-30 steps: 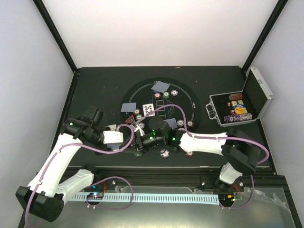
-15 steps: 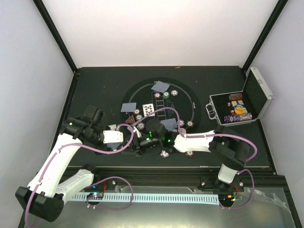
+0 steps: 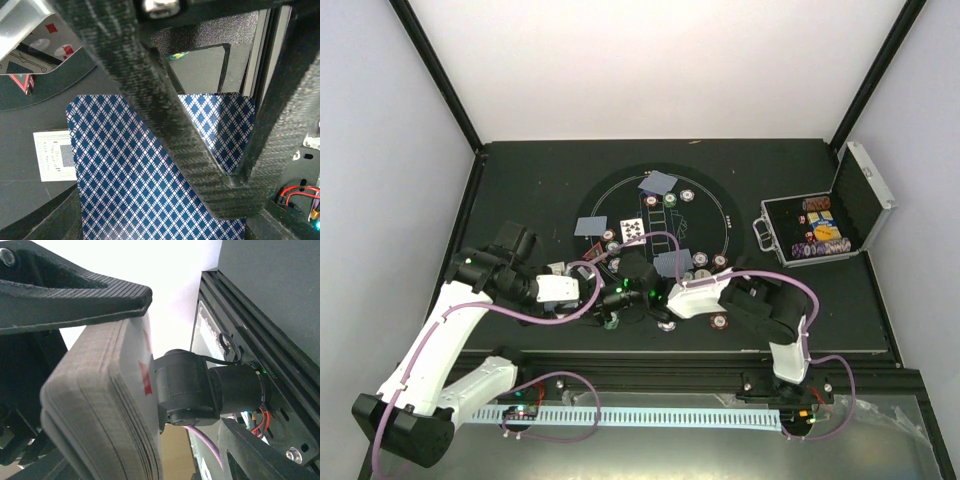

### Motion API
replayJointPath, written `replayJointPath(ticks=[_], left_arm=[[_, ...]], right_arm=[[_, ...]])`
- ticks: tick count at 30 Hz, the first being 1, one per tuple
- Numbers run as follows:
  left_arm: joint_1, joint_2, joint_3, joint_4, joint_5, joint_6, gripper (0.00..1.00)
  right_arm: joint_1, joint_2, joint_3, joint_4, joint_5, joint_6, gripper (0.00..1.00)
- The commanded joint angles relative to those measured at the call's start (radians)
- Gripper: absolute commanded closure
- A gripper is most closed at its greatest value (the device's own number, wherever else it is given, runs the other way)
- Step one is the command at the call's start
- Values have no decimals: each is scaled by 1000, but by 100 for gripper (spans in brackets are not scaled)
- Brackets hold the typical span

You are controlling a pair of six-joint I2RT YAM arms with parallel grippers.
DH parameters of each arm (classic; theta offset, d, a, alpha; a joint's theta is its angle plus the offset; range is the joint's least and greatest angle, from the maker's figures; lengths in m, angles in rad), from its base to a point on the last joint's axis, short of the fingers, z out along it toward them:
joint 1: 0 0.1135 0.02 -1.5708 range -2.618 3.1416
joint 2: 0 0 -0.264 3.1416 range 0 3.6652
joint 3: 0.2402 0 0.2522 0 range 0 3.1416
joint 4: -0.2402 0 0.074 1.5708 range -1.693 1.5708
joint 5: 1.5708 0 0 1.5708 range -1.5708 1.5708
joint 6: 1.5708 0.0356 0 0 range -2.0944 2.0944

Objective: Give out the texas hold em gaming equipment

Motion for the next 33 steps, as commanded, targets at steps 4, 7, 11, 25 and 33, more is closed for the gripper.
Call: replayJointPath(ticks=[4, 7, 11, 25, 33], left_arm=[[-8, -10, 27, -12, 14, 7, 98], [-8, -7, 27, -11, 14, 8, 98], [-8, -6, 32, -13, 16, 5, 98], [-8, 3, 35, -12, 11, 7, 98], [-8, 2, 30, -7, 9, 10, 98]], right_arm=[[-21, 13, 6, 105, -31, 50, 37], [-40, 13, 5, 93, -37, 45, 37], [-60, 37, 37, 37, -58, 17, 38], [-87, 97, 58, -51, -100, -38, 44], [-141, 18, -21, -94, -103, -110, 49]])
